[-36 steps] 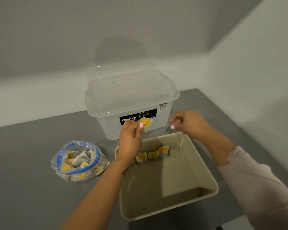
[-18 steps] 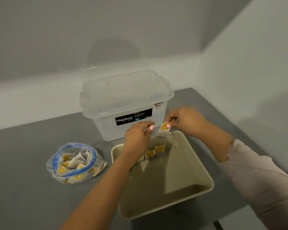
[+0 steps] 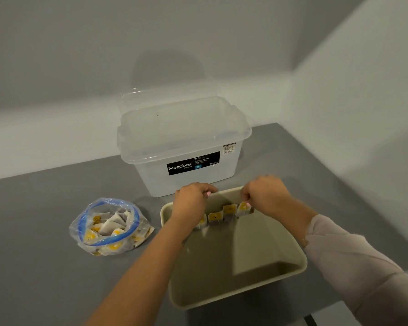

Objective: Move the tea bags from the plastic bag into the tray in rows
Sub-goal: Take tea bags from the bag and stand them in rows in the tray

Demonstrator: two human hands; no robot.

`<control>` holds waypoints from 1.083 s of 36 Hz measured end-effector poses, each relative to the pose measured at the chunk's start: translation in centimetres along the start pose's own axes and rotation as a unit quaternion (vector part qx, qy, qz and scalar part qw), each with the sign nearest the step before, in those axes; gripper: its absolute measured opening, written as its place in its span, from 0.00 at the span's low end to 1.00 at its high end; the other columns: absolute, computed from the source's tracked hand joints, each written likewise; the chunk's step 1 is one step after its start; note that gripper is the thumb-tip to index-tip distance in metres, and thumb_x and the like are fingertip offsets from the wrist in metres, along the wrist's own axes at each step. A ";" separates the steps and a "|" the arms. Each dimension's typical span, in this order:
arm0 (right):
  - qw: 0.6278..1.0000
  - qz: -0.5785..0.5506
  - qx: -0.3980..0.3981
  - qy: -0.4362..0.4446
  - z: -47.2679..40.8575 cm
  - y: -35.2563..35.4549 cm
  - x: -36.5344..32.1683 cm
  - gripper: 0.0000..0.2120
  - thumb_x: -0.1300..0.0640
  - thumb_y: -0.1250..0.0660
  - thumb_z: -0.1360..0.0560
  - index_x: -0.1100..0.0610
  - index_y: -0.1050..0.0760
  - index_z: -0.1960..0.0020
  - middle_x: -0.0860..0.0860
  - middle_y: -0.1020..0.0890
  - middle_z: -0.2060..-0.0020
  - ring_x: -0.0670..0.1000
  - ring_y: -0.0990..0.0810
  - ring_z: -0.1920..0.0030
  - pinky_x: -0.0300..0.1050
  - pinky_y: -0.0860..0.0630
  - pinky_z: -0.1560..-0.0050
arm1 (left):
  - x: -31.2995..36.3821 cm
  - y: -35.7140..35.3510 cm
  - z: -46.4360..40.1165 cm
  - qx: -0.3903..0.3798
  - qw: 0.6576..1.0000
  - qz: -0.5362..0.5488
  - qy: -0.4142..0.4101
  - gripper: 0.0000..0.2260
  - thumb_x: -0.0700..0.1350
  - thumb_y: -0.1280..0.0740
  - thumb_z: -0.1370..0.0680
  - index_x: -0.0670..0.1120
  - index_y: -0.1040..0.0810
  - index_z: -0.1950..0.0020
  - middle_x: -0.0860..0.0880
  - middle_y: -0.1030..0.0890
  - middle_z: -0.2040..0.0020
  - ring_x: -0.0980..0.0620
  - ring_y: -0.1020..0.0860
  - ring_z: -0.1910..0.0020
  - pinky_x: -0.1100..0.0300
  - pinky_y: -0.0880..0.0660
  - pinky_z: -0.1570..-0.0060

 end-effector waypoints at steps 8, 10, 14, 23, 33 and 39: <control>0.993 0.118 -0.015 0.016 -0.4 -1.2 -0.5 0.10 0.58 0.38 0.23 0.48 0.22 0.46 0.49 0.21 0.54 0.51 0.24 0.50 0.42 0.35 0.47 | -0.3 -0.4 -0.1 -0.015 1.000 0.013 0.016 0.13 0.44 0.42 0.18 0.56 0.20 0.43 0.51 0.19 0.44 0.50 0.24 0.45 0.52 0.29 0.40; 0.991 0.128 -0.019 0.018 -0.5 -1.4 -0.6 0.08 0.56 0.38 0.22 0.48 0.23 0.46 0.49 0.21 0.55 0.51 0.25 0.51 0.43 0.35 0.47 | -0.3 -0.3 0.0 -0.009 1.000 0.021 0.016 0.13 0.44 0.42 0.19 0.56 0.20 0.43 0.51 0.19 0.44 0.50 0.24 0.45 0.52 0.29 0.40; 0.989 0.145 -0.015 0.022 -0.5 -1.3 -0.9 0.08 0.55 0.38 0.22 0.48 0.23 0.46 0.49 0.21 0.53 0.51 0.25 0.50 0.44 0.36 0.49 | -0.2 -0.2 0.0 -0.006 1.000 0.017 0.016 0.13 0.44 0.41 0.19 0.56 0.20 0.43 0.51 0.19 0.44 0.50 0.24 0.46 0.51 0.30 0.39; 0.989 0.144 -0.016 0.012 -0.7 -1.7 -0.8 0.08 0.54 0.37 0.22 0.48 0.23 0.45 0.50 0.21 0.52 0.51 0.26 0.49 0.44 0.37 0.47 | -0.4 -0.3 -0.1 -0.013 1.000 0.006 0.019 0.13 0.45 0.42 0.18 0.58 0.20 0.43 0.52 0.19 0.44 0.50 0.24 0.45 0.51 0.29 0.40; 0.990 0.139 -0.004 0.011 -0.7 -1.8 -0.5 0.09 0.53 0.37 0.23 0.47 0.22 0.44 0.48 0.21 0.54 0.50 0.26 0.50 0.44 0.38 0.50 | 0.0 0.7 -0.3 -0.005 0.998 0.055 -0.002 0.12 0.43 0.39 0.20 0.54 0.20 0.43 0.54 0.18 0.44 0.53 0.23 0.44 0.56 0.27 0.40; 0.996 0.094 -0.005 0.010 -0.6 -1.5 -0.2 0.10 0.56 0.38 0.23 0.47 0.22 0.45 0.48 0.21 0.54 0.50 0.27 0.49 0.43 0.39 0.46 | 0.0 3.5 -0.2 0.036 0.985 0.166 -0.033 0.12 0.36 0.39 0.20 0.48 0.19 0.43 0.53 0.19 0.45 0.60 0.24 0.45 0.71 0.33 0.46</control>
Point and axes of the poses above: each hand's wrist, its own z-axis away from the middle knuckle, its own y-axis out of the back of the hand, x = y × z, the point moved 9 cm from there along -z, towards the middle knuckle
